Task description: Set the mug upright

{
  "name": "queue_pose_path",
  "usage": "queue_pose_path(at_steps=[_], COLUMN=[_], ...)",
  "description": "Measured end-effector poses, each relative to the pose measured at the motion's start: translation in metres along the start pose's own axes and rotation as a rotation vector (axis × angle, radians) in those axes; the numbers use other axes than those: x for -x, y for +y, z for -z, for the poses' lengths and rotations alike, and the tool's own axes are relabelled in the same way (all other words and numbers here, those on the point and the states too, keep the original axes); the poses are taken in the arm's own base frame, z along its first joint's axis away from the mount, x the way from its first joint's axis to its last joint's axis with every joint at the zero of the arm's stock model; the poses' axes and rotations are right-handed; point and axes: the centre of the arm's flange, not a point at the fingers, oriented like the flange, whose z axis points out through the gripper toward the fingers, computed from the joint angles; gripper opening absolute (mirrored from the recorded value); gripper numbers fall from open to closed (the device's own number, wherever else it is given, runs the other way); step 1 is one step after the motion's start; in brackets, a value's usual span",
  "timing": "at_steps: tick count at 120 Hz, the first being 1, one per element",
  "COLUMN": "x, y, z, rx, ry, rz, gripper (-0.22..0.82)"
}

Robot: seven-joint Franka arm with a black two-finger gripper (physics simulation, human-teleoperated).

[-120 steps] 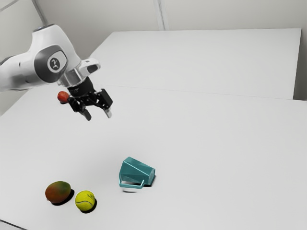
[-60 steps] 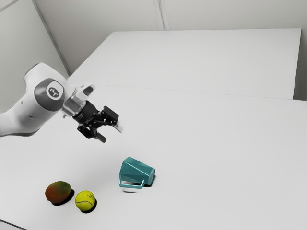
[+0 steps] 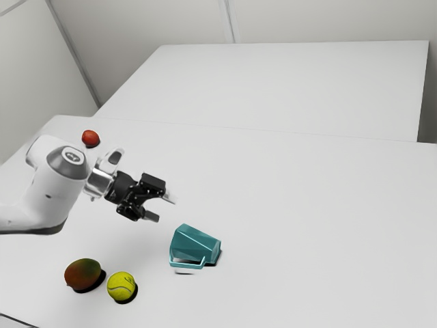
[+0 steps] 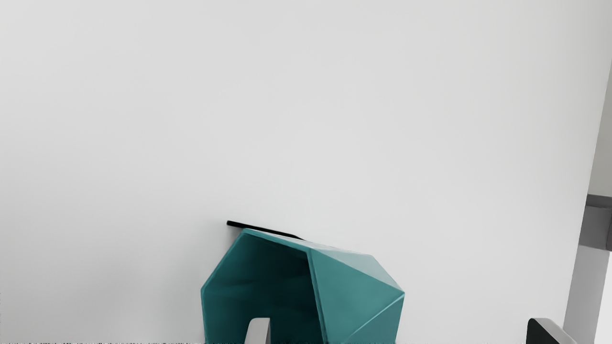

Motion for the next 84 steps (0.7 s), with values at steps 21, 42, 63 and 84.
queue_pose_path(at_steps=[21,42,63,84], x=[0.016,0.023,0.022,0.021], y=[-0.016,-0.027,-0.038,-0.039], z=[-0.014,-0.026,-0.039,-0.047], rx=[0.004,0.003,-0.005,0.062], ry=[-0.046,-0.081,-0.106,-0.069], rz=[-0.016,-0.029,-0.036,-0.022], gripper=[0.58,0.58,0.58,0.58])
